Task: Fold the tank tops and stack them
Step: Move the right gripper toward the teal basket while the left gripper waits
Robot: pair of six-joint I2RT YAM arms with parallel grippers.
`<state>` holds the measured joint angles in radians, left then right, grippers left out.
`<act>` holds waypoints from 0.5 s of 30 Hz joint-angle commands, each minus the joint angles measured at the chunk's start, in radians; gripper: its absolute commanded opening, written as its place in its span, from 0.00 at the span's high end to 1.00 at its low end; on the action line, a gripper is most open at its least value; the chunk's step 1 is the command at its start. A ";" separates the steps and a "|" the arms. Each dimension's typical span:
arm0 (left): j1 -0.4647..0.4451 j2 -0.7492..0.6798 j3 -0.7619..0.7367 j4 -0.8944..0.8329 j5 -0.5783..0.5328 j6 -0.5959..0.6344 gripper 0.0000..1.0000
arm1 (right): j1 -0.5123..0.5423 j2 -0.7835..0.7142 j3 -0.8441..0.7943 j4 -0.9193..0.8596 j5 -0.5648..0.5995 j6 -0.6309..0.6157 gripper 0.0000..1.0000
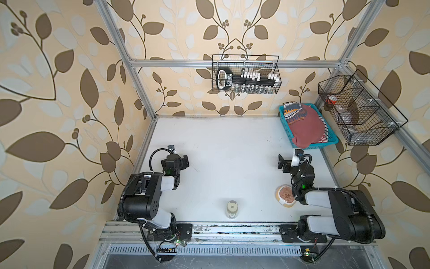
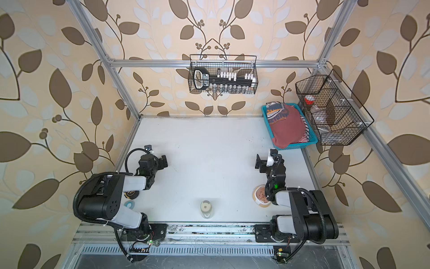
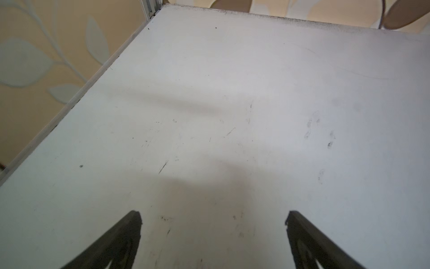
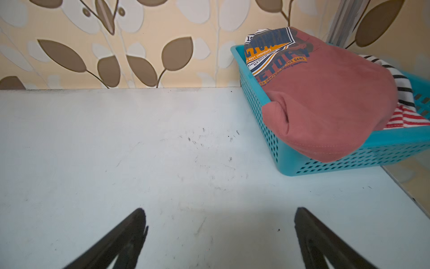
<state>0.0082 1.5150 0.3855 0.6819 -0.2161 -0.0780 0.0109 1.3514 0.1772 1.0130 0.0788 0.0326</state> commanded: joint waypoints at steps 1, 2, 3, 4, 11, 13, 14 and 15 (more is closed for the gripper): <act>0.007 -0.021 0.010 0.036 0.004 0.017 0.01 | -0.002 -0.002 0.002 0.007 -0.002 -0.021 0.00; 0.007 -0.021 0.009 0.037 0.004 0.017 0.01 | -0.002 -0.003 0.004 0.007 -0.003 -0.021 0.00; 0.007 -0.021 0.010 0.036 0.003 0.017 0.01 | -0.003 -0.002 0.002 0.007 -0.003 -0.021 0.00; 0.007 -0.020 0.010 0.036 0.004 0.017 0.01 | -0.002 -0.002 0.003 0.006 -0.003 -0.020 0.00; 0.007 -0.019 0.010 0.035 0.006 0.017 0.01 | -0.011 0.000 0.004 0.007 -0.027 -0.016 0.00; 0.007 -0.019 0.011 0.034 0.006 0.017 0.01 | -0.008 0.001 0.006 0.006 -0.019 -0.019 0.00; 0.007 -0.019 0.010 0.035 0.006 0.017 0.01 | -0.008 0.001 0.006 0.007 -0.019 -0.019 0.00; 0.006 -0.019 0.012 0.034 0.005 0.017 0.01 | -0.008 0.002 0.006 0.005 -0.019 -0.019 0.00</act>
<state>0.0082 1.5150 0.3855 0.6819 -0.2161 -0.0780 -0.0002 1.3514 0.1772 1.0130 0.0673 0.0326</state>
